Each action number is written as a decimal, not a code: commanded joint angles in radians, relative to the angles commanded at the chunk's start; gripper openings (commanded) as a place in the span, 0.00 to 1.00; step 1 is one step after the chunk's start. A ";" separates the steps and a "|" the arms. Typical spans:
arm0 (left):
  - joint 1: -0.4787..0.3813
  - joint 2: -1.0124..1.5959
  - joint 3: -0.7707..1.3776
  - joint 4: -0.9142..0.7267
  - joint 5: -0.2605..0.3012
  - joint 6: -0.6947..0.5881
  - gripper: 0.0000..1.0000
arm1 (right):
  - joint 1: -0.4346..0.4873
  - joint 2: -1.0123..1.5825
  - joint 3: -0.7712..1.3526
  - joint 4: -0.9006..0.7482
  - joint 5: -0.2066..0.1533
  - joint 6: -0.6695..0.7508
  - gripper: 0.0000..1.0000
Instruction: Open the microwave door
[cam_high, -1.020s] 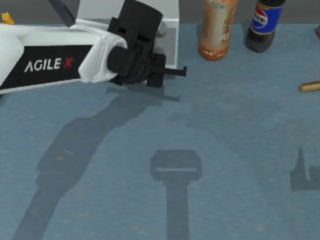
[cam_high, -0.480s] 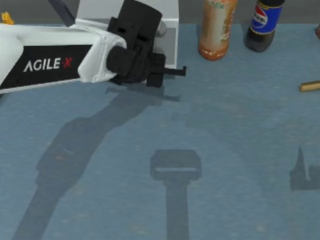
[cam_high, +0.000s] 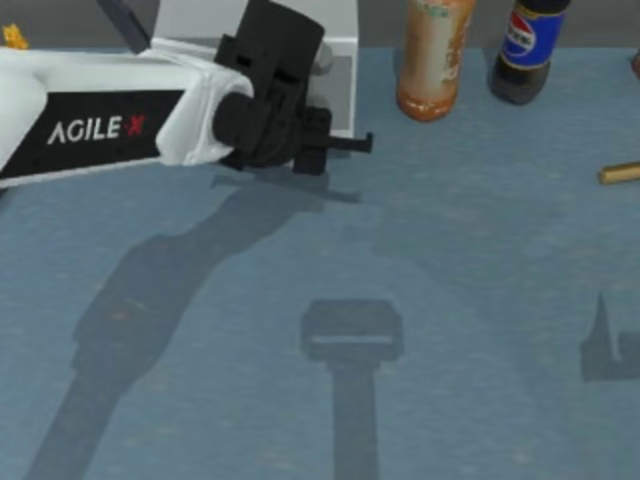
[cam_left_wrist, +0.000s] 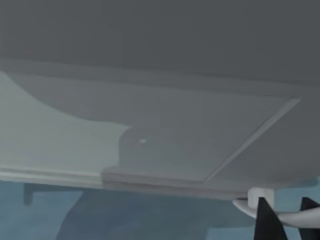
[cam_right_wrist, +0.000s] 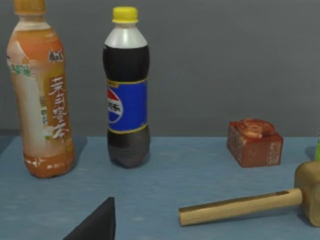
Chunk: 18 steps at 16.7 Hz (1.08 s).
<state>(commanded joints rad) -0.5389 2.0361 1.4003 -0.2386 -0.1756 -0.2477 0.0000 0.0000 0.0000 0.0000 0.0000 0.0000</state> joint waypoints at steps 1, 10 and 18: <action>0.000 0.000 0.000 0.000 0.000 0.000 0.00 | 0.000 0.000 0.000 0.000 0.000 0.000 1.00; 0.011 -0.027 -0.041 0.021 0.034 0.040 0.00 | 0.000 0.000 0.000 0.000 0.000 0.000 1.00; 0.011 -0.027 -0.042 0.021 0.034 0.042 0.00 | 0.000 0.000 0.000 0.000 0.000 0.000 1.00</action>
<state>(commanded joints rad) -0.5281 2.0089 1.3584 -0.2175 -0.1413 -0.2059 0.0000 0.0000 0.0000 0.0000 0.0000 0.0000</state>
